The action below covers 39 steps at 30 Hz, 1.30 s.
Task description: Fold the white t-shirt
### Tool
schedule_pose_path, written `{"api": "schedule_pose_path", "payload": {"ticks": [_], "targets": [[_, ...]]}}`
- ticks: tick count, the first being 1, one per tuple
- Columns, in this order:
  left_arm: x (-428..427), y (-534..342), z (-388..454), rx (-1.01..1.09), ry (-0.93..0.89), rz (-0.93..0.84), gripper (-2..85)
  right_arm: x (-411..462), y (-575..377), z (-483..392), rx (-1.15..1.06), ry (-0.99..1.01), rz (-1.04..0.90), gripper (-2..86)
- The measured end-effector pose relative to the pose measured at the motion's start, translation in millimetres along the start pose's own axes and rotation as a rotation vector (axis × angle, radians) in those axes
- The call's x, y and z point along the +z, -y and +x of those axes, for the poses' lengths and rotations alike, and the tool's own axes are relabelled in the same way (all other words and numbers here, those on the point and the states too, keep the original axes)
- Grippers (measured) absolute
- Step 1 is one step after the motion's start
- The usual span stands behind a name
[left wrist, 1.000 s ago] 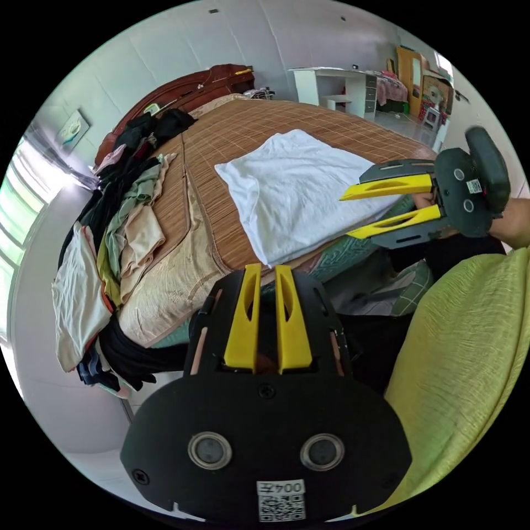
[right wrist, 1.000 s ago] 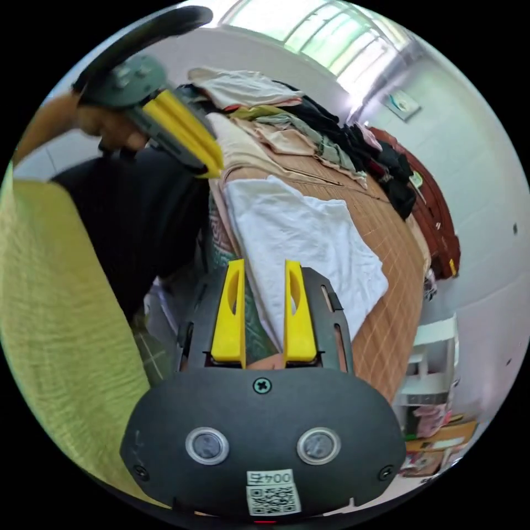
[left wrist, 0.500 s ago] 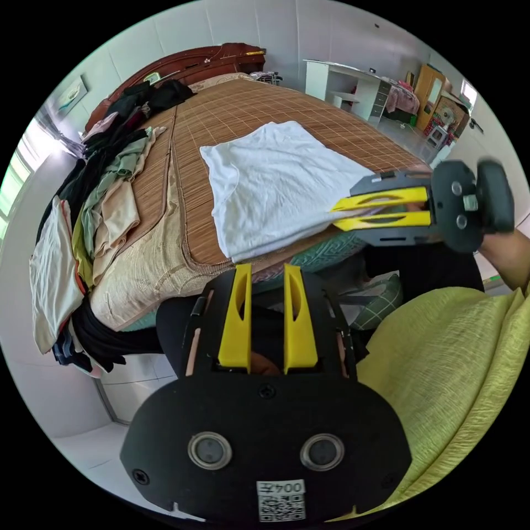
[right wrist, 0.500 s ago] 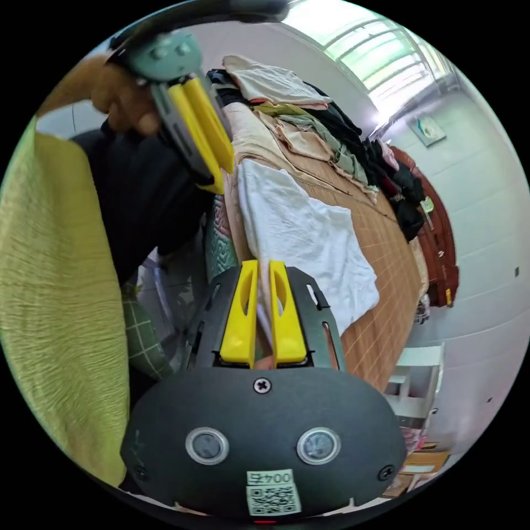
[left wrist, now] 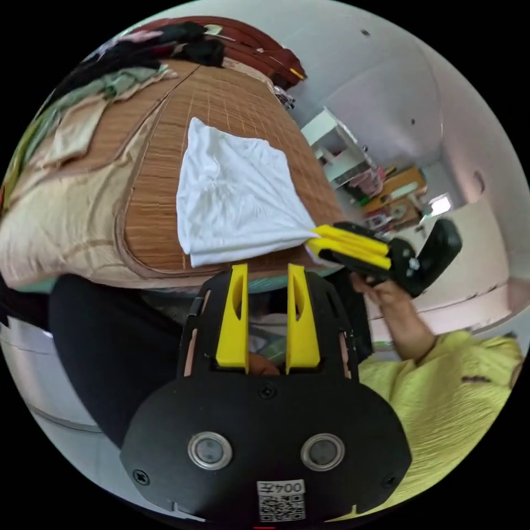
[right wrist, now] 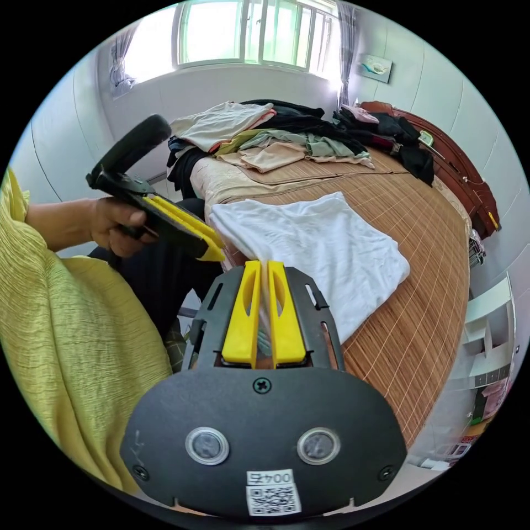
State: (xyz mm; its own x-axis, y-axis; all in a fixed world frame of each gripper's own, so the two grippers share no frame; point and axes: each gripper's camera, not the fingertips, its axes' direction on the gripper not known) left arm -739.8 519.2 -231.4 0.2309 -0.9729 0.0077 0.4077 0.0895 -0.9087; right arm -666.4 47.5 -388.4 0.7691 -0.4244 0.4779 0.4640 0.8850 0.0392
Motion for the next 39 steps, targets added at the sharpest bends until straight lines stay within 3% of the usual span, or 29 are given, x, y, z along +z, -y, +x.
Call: {"api": "schedule_pose_path", "payload": {"ticks": [3, 6, 15, 19, 21, 25, 29, 32, 39], "targets": [[-17.8, 11.5, -42.0, -0.189, -0.248, 0.057, 11.3, -6.2, -10.0, 11.4, 0.008, -0.011, 0.007, 3.6], [-29.2, 15.4, -71.7, -0.326, -0.381, 0.111, 11.5, -11.5, -19.8, 22.6, 0.015, -0.001, 0.015, 3.6], [-51.4, 43.9, -91.6, -0.456, -0.405, 0.171, 10.0, -14.6, -41.7, 43.1, -0.019, 0.028, 0.0, 3.5], [-79.3, 56.3, -76.2, -0.419, -0.25, 0.216, 5.8, -18.7, -50.7, 56.7, -0.036, 0.083, 0.002, 4.0], [-90.9, 59.6, -68.6, -0.393, -0.206, 0.214, 5.4, -25.5, -57.2, 82.8, 0.028, 0.113, 0.02, 5.6], [-107.0, 60.9, -62.4, -0.373, -0.152, 0.222, 5.1, -33.0, -87.4, 218.6, 0.442, 0.233, 0.077, 12.9], [-104.5, 52.7, -63.7, -0.406, -0.192, 0.233, 4.9, 5.4, -142.7, 368.2, 0.88, 0.618, 0.149, 19.8], [-101.8, 46.7, -55.1, -0.398, -0.184, 0.236, 5.0, 34.3, -170.8, 421.1, 1.061, 0.824, 0.164, 20.9], [-101.4, 32.3, -37.8, -0.376, -0.173, 0.235, 5.0, 9.3, -184.9, 468.3, 1.121, 0.634, 0.14, 20.9]]}}
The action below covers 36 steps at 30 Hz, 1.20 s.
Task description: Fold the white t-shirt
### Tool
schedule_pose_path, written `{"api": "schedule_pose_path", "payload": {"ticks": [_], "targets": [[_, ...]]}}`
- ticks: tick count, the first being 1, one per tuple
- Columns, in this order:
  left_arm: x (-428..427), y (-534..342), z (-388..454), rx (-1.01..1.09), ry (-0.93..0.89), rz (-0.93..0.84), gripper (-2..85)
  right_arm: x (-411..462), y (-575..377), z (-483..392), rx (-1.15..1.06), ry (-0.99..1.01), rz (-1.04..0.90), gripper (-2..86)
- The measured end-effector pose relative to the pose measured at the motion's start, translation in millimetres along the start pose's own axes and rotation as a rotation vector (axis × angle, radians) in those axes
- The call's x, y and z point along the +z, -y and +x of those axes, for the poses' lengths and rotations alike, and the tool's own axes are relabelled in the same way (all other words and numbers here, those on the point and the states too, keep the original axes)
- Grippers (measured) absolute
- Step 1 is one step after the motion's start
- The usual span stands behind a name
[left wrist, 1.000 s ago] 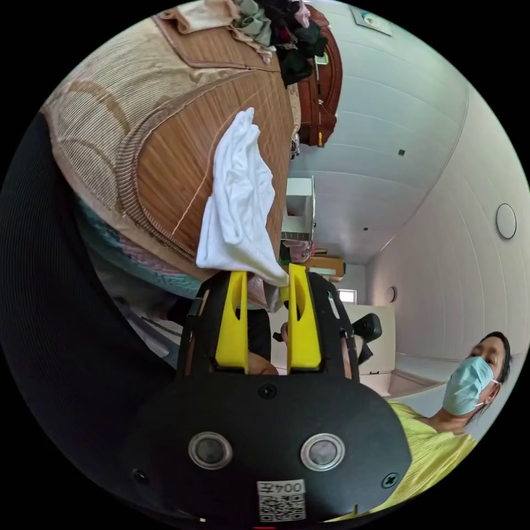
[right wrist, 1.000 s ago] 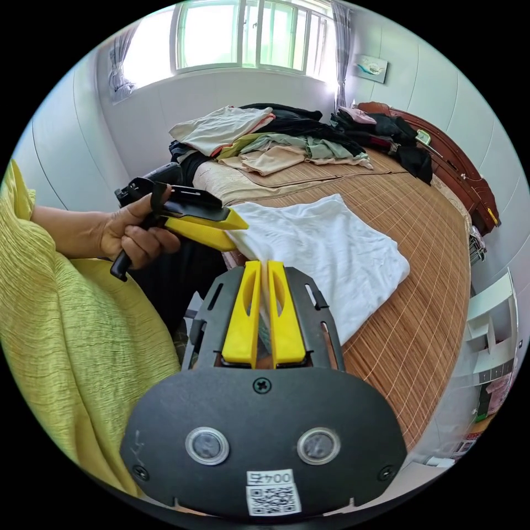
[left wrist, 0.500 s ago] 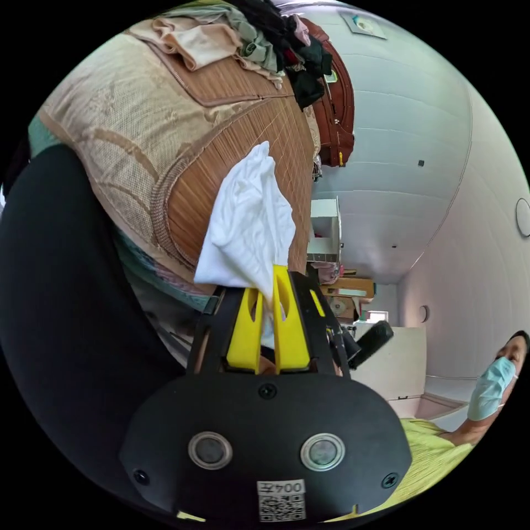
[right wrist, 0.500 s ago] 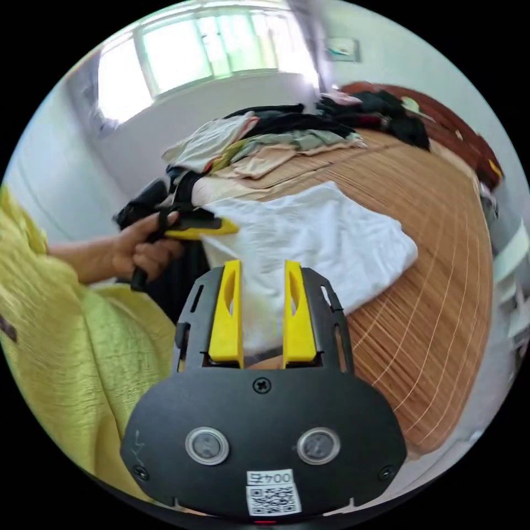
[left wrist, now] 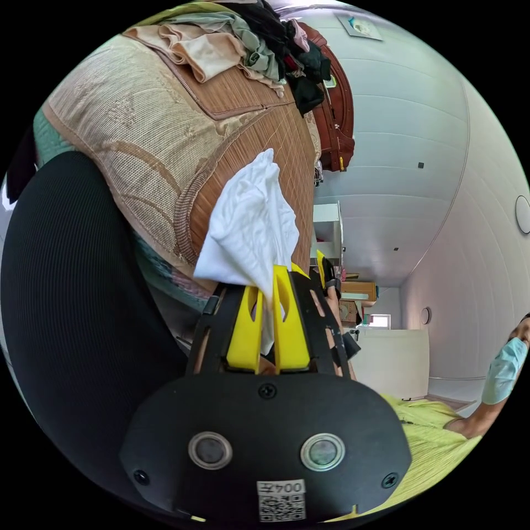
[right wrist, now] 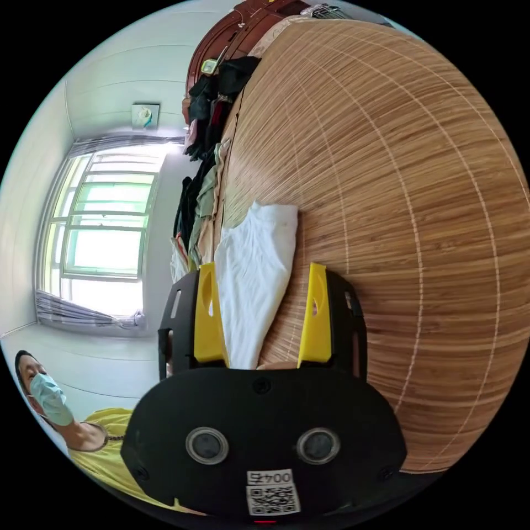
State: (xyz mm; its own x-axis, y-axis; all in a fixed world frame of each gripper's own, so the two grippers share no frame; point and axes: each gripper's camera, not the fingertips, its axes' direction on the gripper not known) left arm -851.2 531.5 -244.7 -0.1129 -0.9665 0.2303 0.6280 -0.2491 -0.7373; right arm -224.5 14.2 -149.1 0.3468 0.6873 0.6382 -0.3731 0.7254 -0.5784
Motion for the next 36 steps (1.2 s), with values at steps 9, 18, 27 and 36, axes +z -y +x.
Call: {"api": "schedule_pose_path", "payload": {"ticks": [9, 18, 27, 36], "targets": [[10.6, -40.8, 9.7, 0.013, 0.015, -0.024, 5.0, 37.8, 77.4, -12.1, -0.059, 0.147, -0.211, 15.8], [-3.7, -106.3, 47.9, 0.094, 0.099, 0.084, 5.2, 58.6, 82.8, -137.8, -0.273, -0.028, -0.157, 4.5], [-117.8, -162.3, 110.6, 0.251, 0.076, 0.31, 5.1, 81.8, 71.5, -429.5, -0.742, -0.212, -0.287, 4.3], [-291.7, -151.1, 127.0, 0.388, 0.238, 0.604, 5.1, 207.3, 89.8, -669.8, -1.011, -0.099, -0.222, 4.2]]}}
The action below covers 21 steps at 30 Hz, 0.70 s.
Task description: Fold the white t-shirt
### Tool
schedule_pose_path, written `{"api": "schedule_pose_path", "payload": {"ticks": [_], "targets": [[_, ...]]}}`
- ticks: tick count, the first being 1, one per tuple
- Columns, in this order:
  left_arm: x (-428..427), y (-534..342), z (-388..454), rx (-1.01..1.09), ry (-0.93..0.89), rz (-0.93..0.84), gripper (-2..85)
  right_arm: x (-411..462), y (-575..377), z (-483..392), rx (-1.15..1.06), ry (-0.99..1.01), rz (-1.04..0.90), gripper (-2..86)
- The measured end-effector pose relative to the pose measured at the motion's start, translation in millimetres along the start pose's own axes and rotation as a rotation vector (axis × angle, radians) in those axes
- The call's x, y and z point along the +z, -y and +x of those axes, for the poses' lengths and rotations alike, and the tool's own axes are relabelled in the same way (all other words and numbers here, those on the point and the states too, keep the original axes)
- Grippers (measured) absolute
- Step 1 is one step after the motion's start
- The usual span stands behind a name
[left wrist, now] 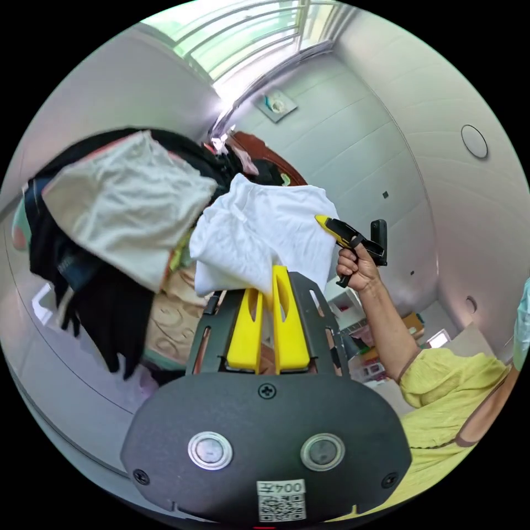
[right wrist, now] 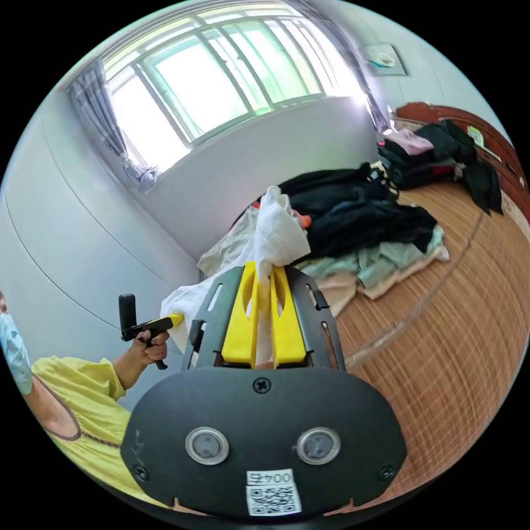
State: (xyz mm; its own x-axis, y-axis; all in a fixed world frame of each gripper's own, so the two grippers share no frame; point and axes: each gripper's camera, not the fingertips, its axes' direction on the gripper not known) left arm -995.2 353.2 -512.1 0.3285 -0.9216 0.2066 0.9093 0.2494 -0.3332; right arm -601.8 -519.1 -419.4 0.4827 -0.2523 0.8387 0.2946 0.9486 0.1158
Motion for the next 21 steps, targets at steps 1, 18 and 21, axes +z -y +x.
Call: {"api": "schedule_pose_path", "payload": {"ticks": [1, 18, 21], "targets": [[-8.0, 7.5, -3.9, 0.016, 0.022, 0.017, 5.1, 15.5, 30.2, -11.4, -0.026, 0.007, 0.022, 4.2], [-101.0, 19.8, -219.7, -0.385, 0.082, 0.044, 4.9, 275.2, 214.1, 9.6, 0.043, 0.094, -0.056, 4.2], [-118.7, 16.9, -230.0, -0.455, 0.007, 0.054, 4.8, 289.2, 222.3, 39.8, 0.173, 0.152, -0.074, 4.3]]}}
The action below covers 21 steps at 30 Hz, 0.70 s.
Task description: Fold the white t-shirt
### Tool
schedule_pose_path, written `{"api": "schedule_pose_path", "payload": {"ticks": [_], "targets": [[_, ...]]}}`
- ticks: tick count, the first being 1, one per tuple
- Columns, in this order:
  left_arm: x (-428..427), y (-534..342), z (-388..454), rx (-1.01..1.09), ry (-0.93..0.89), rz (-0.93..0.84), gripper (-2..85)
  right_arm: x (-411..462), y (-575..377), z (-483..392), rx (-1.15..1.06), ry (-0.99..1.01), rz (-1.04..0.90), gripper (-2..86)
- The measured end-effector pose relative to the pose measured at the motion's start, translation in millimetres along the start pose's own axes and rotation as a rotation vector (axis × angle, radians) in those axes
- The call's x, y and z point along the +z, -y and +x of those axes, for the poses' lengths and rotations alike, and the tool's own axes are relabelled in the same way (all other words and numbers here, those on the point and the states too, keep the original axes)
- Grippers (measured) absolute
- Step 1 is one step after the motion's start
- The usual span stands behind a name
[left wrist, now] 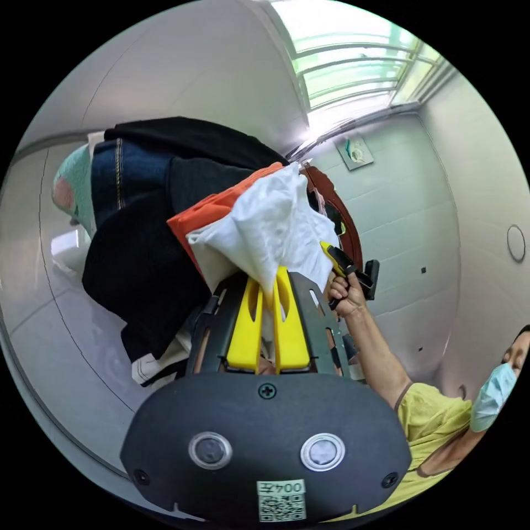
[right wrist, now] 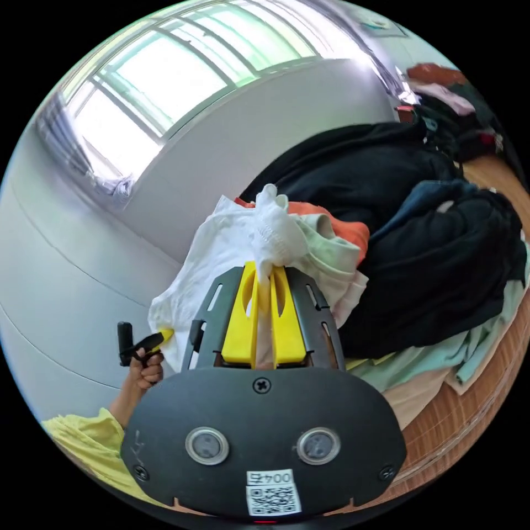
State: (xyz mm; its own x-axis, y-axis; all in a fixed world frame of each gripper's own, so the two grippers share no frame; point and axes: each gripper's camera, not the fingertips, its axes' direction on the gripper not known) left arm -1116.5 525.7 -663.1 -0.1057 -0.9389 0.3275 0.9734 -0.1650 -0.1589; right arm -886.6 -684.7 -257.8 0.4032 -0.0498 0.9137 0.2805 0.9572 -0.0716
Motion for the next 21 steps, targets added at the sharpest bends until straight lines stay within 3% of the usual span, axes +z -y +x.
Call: {"api": "schedule_pose_path", "payload": {"ticks": [4, 6, 11, 17, 21], "targets": [[-17.7, 6.5, 1.6, -0.023, 0.038, -0.016, 4.6, 6.5, 33.8, 11.7, 0.063, 0.007, -0.098, 5.4], [-30.8, 12.6, -15.3, -0.079, -0.033, -0.015, 4.3, 5.8, 30.9, 21.3, 0.104, 0.095, -0.126, 6.5], [-53.7, 20.2, -30.2, -0.116, -0.107, -0.015, 3.1, -29.1, -58.6, 38.4, 0.18, 0.463, 0.076, 11.0], [-79.2, 31.6, -31.3, -0.166, -0.118, -0.014, 2.3, 13.2, -145.3, 22.0, 0.211, 0.617, 0.005, 11.3], [-94.2, 38.7, -29.8, -0.181, -0.109, -0.016, 2.1, 40.4, -154.8, 14.6, 0.252, 0.645, -0.014, 11.5]]}}
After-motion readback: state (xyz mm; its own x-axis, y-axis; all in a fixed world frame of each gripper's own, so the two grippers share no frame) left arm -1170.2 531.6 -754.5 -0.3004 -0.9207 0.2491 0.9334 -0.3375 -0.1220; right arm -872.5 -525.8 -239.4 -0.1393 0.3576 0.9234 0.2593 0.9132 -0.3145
